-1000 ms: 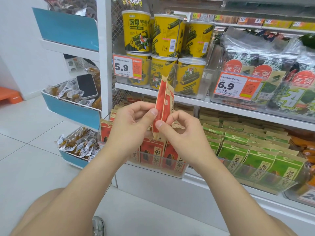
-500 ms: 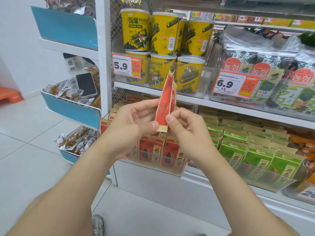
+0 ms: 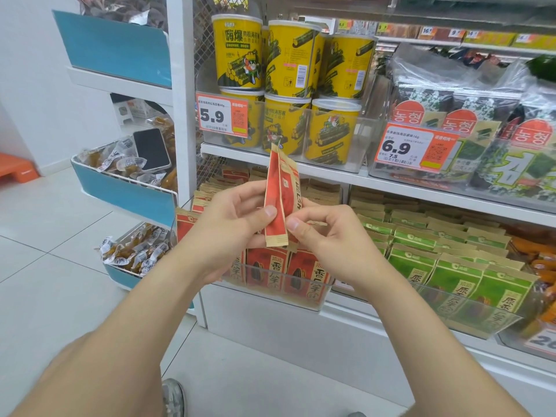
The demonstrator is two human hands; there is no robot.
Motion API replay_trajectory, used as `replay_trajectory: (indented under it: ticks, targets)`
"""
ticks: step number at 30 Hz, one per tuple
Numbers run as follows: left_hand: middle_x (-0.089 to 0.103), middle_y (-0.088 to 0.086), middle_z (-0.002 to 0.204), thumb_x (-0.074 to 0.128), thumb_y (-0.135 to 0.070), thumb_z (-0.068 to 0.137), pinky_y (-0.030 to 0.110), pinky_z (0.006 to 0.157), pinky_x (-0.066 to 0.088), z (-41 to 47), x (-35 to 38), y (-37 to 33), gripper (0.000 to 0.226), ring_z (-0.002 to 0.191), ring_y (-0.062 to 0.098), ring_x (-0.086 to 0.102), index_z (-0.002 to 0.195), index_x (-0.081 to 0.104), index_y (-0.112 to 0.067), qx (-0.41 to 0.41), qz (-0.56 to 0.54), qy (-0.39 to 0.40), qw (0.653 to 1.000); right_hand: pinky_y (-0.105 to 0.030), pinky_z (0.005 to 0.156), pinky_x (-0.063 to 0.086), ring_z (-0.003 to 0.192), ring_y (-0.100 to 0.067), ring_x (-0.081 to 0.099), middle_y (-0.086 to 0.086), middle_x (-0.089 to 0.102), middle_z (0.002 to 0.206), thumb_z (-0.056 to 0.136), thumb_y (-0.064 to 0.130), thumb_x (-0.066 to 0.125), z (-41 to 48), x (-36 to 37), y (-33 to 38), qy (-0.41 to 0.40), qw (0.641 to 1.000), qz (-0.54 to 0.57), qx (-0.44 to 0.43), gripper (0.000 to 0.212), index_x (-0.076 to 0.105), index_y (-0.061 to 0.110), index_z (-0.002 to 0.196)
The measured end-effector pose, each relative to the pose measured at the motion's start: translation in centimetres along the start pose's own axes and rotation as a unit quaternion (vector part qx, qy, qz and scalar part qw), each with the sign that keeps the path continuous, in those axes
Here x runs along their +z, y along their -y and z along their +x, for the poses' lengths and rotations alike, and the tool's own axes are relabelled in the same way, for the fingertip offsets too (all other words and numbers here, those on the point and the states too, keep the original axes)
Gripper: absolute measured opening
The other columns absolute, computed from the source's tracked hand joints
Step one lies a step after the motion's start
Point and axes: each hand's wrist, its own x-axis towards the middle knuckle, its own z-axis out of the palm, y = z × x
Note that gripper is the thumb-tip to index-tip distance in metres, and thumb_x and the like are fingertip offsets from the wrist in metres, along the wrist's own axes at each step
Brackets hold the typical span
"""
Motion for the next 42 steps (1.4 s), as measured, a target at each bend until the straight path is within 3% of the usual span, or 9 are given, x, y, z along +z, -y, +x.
replay_trajectory:
  ticks: [5, 9, 12, 15, 22, 27, 30, 35, 42]
  targets:
    - [0.077, 0.002, 0.129, 0.055, 0.005, 0.108, 0.050, 0.093, 0.065, 0.0, -0.2, 0.0, 0.040, 0.118, 0.024, 0.076, 0.142, 0.061, -0.014, -0.009, 0.033, 0.000, 0.999, -0.027, 0.090, 0.063, 0.112, -0.002, 0.074, 0.003, 0.072, 0.137, 0.097, 0.023, 0.079, -0.4, 0.2, 1.0, -0.017, 0.998, 0.052, 0.016, 0.011, 0.088, 0.016, 0.096]
    - [0.078, 0.002, 0.128, 0.052, 0.000, 0.111, 0.047, 0.090, 0.066, -0.2, 0.1, -0.2, 0.034, 0.117, 0.024, 0.076, 0.140, 0.060, -0.014, -0.016, 0.047, 0.009, 0.999, -0.049, 0.087, 0.066, 0.099, -0.021, 0.080, 0.004, 0.077, 0.120, 0.088, 0.030, 0.089, -0.5, 1.1, 1.1, -0.056, 0.996, 0.047, 0.041, 0.011, 0.086, 0.021, 0.083]
    - [0.078, 0.010, 0.125, 0.051, -0.017, 0.114, 0.055, 0.092, 0.064, -0.4, 0.4, -0.4, 0.027, 0.117, 0.031, 0.076, 0.137, 0.061, -0.009, -0.041, 0.004, 0.011, 0.999, -0.041, 0.075, 0.062, 0.081, -0.015, 0.075, 0.008, 0.079, 0.090, 0.076, 0.048, 0.096, -0.5, 1.6, 1.6, -0.112, 0.991, -0.047, 0.054, 0.030, 0.076, 0.025, 0.076]
    - [0.082, 0.008, 0.114, 0.062, -0.025, 0.108, 0.061, 0.091, 0.064, -0.4, 0.7, -0.3, 0.027, 0.109, 0.038, 0.077, 0.131, 0.058, -0.010, -0.032, 0.048, -0.010, 0.998, -0.032, 0.061, 0.048, 0.071, -0.011, 0.059, 0.012, 0.071, 0.084, 0.063, 0.062, 0.094, -0.8, 2.0, 2.1, -0.180, 0.969, -0.168, 0.041, 0.059, 0.054, 0.029, 0.090]
    - [0.082, 0.008, 0.113, 0.050, -0.010, 0.114, 0.049, 0.096, 0.063, -0.1, 1.0, -0.4, 0.023, 0.109, 0.029, 0.079, 0.129, 0.066, -0.015, -0.052, 0.025, -0.014, 0.998, -0.039, 0.091, 0.062, 0.101, -0.007, 0.075, 0.012, 0.076, 0.113, 0.070, 0.042, 0.100, -1.0, 1.3, 2.9, -0.145, 0.987, -0.057, 0.048, 0.117, 0.021, 0.046, 0.155]
    - [0.083, 0.003, 0.109, 0.050, -0.018, 0.112, 0.053, 0.102, 0.057, 0.1, 1.3, -0.5, 0.028, 0.106, 0.025, 0.079, 0.117, 0.077, -0.023, -0.068, 0.018, -0.073, 0.995, -0.036, 0.081, 0.063, 0.088, -0.012, 0.080, 0.003, 0.083, 0.095, 0.102, 0.024, 0.073, -0.9, 1.0, 3.7, -0.153, 0.982, 0.078, 0.079, 0.049, 0.051, 0.026, 0.146]
    - [0.080, -0.006, 0.110, 0.069, -0.028, 0.103, 0.033, 0.078, 0.063, 0.0, 1.5, -0.4, 0.019, 0.094, 0.010, 0.079, 0.122, 0.071, -0.031, -0.016, 0.087, -0.123, 0.988, -0.047, 0.079, 0.066, 0.081, -0.014, 0.080, 0.007, 0.082, 0.091, 0.099, 0.022, 0.076, -0.8, 1.1, 3.4, -0.156, 0.986, 0.012, 0.053, 0.015, 0.070, 0.024, 0.113]
    - [0.073, -0.015, 0.112, 0.087, -0.049, 0.084, 0.036, 0.076, 0.065, -0.1, 1.0, 0.1, 0.051, 0.094, 0.004, 0.076, 0.127, 0.062, -0.043, 0.054, 0.217, -0.139, 0.965, -0.045, 0.070, 0.062, 0.071, -0.011, 0.074, 0.015, 0.079, 0.092, 0.090, 0.024, 0.077, -1.2, 1.7, 3.1, -0.141, 0.983, -0.109, -0.033, 0.018, 0.067, 0.028, 0.105]
    - [0.075, -0.017, 0.106, 0.079, -0.046, 0.092, 0.037, 0.077, 0.068, -0.4, 0.4, 0.2, 0.045, 0.090, 0.000, 0.077, 0.133, 0.065, -0.035, 0.084, 0.294, -0.106, 0.946, -0.042, 0.065, 0.059, 0.072, -0.010, 0.073, 0.009, 0.077, 0.079, 0.097, 0.036, 0.066, -0.9, 1.4, 2.5, -0.139, 0.983, -0.108, -0.047, 0.017, 0.072, 0.021, 0.092]
